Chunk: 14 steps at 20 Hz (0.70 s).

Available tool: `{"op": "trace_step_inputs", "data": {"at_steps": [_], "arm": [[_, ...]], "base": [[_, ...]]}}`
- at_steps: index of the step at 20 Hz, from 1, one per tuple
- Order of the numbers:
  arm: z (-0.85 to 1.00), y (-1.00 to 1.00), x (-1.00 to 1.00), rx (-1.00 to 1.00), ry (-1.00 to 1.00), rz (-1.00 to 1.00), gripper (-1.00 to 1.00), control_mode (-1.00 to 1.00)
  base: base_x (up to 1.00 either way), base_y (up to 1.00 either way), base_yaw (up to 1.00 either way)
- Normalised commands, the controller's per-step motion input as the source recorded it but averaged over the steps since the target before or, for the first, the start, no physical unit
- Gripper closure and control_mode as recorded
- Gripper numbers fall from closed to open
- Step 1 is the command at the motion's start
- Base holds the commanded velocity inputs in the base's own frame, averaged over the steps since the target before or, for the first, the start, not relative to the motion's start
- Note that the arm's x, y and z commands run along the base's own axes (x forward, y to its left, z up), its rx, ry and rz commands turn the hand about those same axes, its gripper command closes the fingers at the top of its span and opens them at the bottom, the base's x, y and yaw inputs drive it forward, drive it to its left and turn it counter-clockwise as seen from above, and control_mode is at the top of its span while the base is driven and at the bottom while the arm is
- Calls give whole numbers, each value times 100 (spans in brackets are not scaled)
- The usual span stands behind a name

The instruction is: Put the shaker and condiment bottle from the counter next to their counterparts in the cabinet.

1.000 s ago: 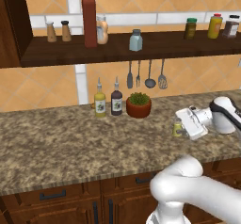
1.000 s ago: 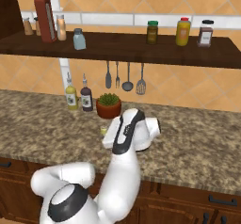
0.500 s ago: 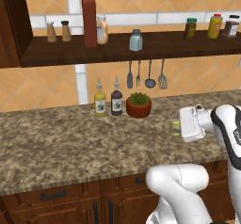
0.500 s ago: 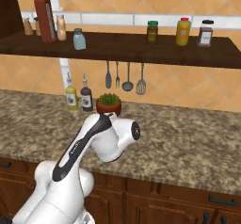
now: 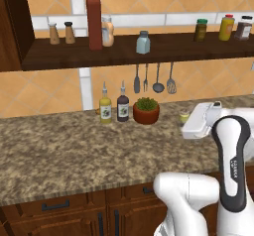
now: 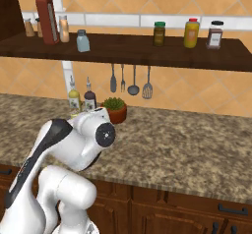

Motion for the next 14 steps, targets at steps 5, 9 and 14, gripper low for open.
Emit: {"op": "trace_step_inputs", "data": {"at_steps": [5, 9, 14], "arm": [[86, 0, -4, -7, 1, -18, 100, -100], [77, 0, 0, -8, 0, -17, 100, -100], [69, 0, 0, -9, 0, -15, 100, -100]], "base": [[0, 0, 0], [0, 0, 0], [0, 0, 0]]}}
